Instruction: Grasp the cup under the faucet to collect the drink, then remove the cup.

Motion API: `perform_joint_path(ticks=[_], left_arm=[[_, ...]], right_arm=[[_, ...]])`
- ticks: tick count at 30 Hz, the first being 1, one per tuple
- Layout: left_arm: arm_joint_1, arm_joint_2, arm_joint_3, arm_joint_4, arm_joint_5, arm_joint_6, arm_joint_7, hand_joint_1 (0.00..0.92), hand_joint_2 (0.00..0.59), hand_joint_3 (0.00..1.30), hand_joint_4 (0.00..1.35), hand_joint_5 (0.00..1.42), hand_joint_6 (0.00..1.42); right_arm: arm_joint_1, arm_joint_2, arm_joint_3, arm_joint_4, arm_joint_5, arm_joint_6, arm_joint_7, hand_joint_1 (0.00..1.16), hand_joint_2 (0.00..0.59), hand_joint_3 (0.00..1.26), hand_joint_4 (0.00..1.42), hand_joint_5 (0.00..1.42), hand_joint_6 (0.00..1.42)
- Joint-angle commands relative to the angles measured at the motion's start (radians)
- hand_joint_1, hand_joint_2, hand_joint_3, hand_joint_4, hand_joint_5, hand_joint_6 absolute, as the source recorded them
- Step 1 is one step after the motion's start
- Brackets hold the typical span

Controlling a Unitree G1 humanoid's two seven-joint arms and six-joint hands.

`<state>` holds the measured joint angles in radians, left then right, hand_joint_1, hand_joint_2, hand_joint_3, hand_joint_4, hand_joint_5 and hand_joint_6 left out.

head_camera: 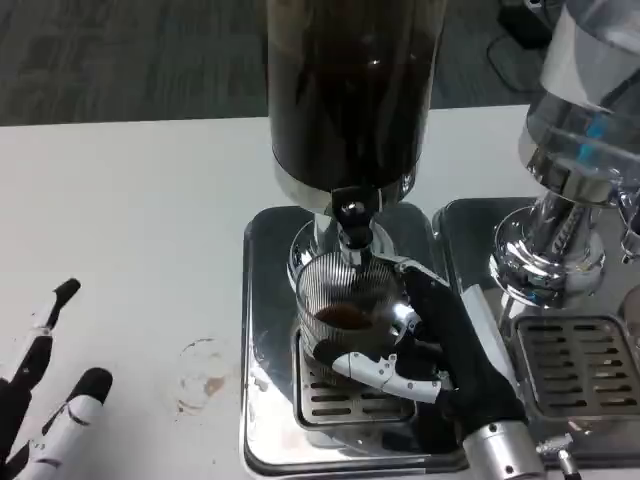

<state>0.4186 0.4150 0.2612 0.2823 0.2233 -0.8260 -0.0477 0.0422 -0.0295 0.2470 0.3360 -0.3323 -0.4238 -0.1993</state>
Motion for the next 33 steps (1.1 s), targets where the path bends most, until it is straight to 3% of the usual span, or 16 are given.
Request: perform_joint_path(ticks=[1, 20, 24, 33], left_arm=[[-0.01, 0.015, -0.002, 0.0, -0.012, 0.01, 0.001, 0.0, 0.235, 0.04, 0.0, 0.0, 0.0], [-0.042, 0.035, -0.029, 0.032, -0.025, 0.003, -0.018, 0.0, 0.22, 0.04, 0.0, 0.0, 0.0], [-0.057, 0.056, -0.04, 0.039, -0.022, -0.005, -0.036, 0.0, 0.216, 0.04, 0.0, 0.0, 0.0], [-0.095, 0.099, -0.076, 0.066, -0.034, -0.021, -0.085, 0.0, 0.196, 0.04, 0.0, 0.0, 0.0]], right_arm=[[0.013, 0.006, -0.01, -0.017, -0.008, -0.015, -0.029, 1.02, 0.115, 0.41, 0.54, 0.84, 1.22], [0.056, -0.013, -0.018, -0.105, -0.071, -0.017, -0.082, 1.04, 0.089, 0.44, 0.58, 0.86, 1.28], [0.088, -0.036, -0.019, -0.156, -0.11, -0.016, -0.086, 1.05, 0.088, 0.44, 0.58, 0.87, 1.31], [0.164, -0.037, -0.021, -0.24, -0.093, -0.004, -0.063, 1.05, 0.088, 0.46, 0.6, 0.88, 1.32]])
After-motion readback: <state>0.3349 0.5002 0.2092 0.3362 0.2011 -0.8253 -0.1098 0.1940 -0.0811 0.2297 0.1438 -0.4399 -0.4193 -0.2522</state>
